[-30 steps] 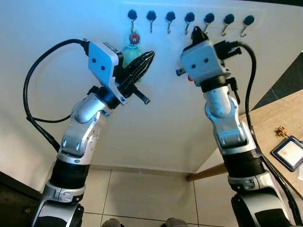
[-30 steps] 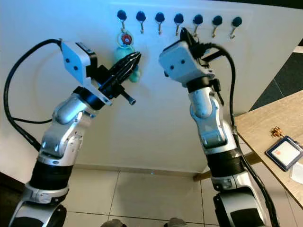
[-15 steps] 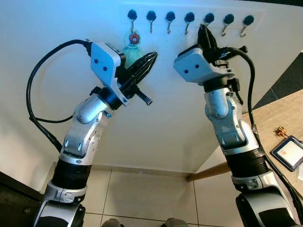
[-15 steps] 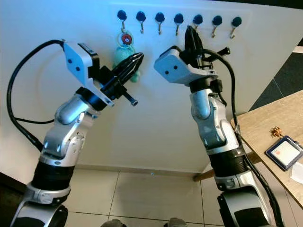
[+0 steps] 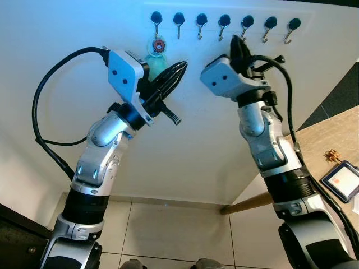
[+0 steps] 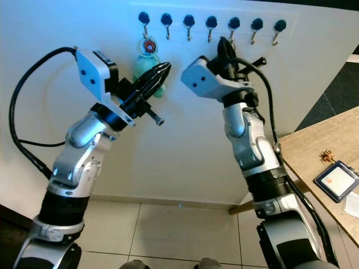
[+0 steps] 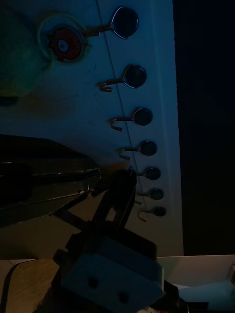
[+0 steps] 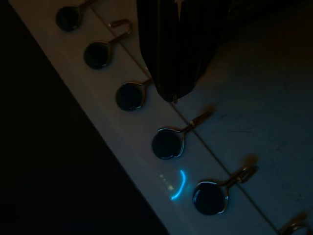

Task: Hang keys on a hook

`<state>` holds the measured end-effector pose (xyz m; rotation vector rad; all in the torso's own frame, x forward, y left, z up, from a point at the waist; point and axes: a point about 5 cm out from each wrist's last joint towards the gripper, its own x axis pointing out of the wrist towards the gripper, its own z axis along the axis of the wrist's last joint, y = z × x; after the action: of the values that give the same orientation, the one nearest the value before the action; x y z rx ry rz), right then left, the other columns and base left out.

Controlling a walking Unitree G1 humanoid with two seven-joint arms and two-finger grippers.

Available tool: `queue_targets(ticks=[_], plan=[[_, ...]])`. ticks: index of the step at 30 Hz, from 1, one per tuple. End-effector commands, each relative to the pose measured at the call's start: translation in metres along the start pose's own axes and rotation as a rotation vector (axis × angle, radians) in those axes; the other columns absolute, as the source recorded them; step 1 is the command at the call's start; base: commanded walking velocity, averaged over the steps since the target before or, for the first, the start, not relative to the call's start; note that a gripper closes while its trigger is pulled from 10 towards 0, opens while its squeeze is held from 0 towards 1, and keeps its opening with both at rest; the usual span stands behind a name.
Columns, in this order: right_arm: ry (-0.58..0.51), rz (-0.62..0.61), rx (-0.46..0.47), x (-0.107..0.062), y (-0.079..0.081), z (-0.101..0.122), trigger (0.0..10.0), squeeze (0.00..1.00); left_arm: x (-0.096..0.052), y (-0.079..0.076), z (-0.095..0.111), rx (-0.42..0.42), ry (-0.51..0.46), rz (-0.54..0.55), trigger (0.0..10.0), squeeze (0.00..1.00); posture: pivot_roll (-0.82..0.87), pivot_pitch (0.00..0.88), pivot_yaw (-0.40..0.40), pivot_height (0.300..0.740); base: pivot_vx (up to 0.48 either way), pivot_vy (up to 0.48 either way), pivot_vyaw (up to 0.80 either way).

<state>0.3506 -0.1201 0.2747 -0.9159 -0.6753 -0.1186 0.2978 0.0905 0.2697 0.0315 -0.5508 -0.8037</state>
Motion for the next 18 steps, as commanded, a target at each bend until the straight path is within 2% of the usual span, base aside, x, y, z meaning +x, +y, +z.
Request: queue_targets(ticks=[1,9,18], plan=[[-0.021,-0.007,0.001,0.003,-0.001,0.003,10.0,0.00,0.004,-0.006,0.004,-0.003,-0.020,-0.026,10.0,0.00,0.04,0.083,-0.027,0.740,0.000,0.000,0.00],[-0.081,-0.005,0.012,0.006,0.001,0.016,10.0,0.00,0.004,-0.005,0.005,-0.003,-0.026,-0.026,10.0,0.00,0.04,0.085,-0.029,0.740,0.000,0.000,0.00],[-0.088,0.000,0.020,0.005,0.004,0.019,10.0,0.00,0.004,-0.005,0.005,-0.004,-0.024,-0.030,10.0,0.00,0.04,0.084,-0.026,0.740,0.000,0.000,0.00]])
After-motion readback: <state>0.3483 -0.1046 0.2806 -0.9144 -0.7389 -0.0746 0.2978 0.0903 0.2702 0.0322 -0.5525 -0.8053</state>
